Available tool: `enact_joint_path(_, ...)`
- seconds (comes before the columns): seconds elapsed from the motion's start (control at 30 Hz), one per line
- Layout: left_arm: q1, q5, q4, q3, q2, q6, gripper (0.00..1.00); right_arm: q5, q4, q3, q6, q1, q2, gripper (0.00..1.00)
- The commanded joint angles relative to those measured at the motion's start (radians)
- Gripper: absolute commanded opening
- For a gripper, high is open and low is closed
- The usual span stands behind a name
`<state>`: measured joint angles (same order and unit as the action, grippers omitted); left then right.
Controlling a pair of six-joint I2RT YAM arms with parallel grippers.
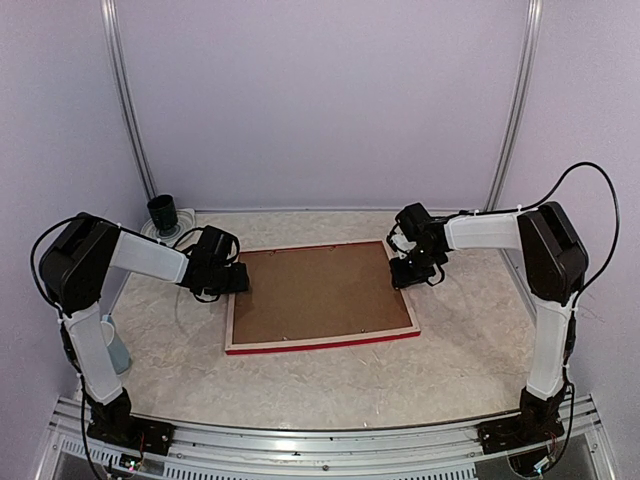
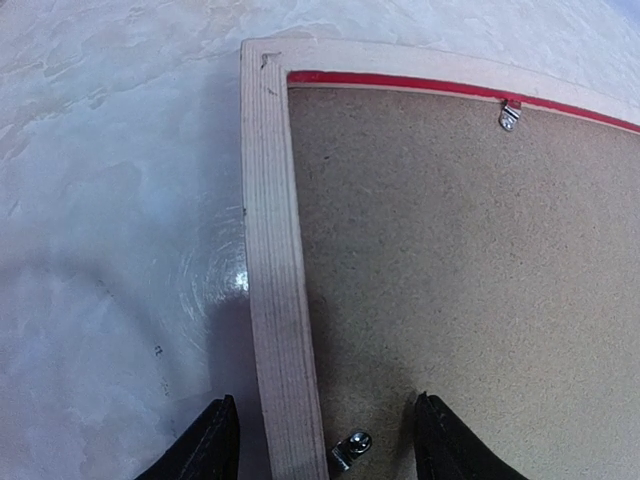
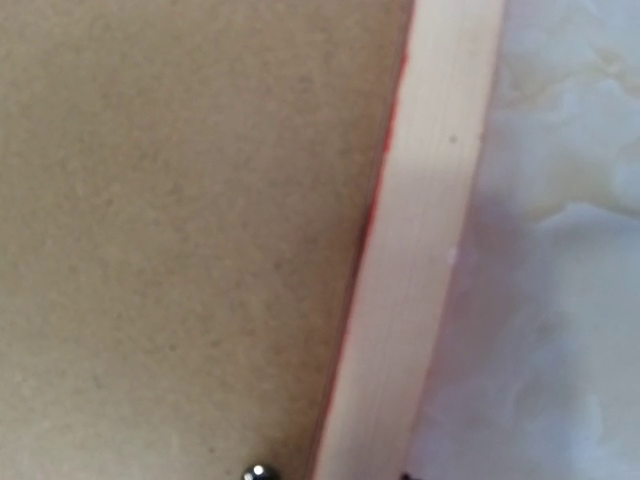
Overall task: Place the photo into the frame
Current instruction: Press the fastener onto the backboard.
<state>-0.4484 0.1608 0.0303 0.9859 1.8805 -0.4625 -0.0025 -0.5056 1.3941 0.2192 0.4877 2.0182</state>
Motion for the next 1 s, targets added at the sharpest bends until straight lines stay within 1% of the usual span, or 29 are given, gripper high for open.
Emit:
enact_joint_path(0.0, 0.007, -0.006, 0.01, -0.007, 0.005, 0.01, 0.59, -0.005, -0.012, 0.0, -0.012, 0.002, 0.043, 0.27)
enact_joint_path(0.27, 0.007, -0.01, 0.014, -0.01, 0.006, 0.007, 0.59, 0.03, -0.027, 0.006, -0.036, 0.004, 0.047, 0.2)
enact_joint_path(0.33, 0.007, -0.009, 0.014, -0.012, 0.005, 0.007, 0.59, 0.031, -0.028, 0.011, -0.038, 0.003, 0.044, 0.19)
enact_joint_path(0.43, 0.006, -0.007, 0.014, -0.012, 0.004, 0.007, 0.59, 0.008, -0.029, 0.015, -0.035, 0.004, 0.03, 0.23)
enact_joint_path(0.6, 0.007, -0.003, 0.015, -0.015, 0.002, 0.005, 0.59, 0.004, -0.045, 0.045, -0.034, 0.004, -0.001, 0.25)
enact_joint_path(0.83, 0.005, -0.005, 0.017, -0.016, 0.003, 0.005, 0.59, -0.029, -0.077, 0.082, -0.045, 0.003, -0.014, 0.38)
enact_joint_path(0.97, 0.004, -0.006, 0.017, -0.016, 0.003, 0.004, 0.59, -0.05, -0.084, 0.08, -0.055, 0.002, 0.0, 0.39)
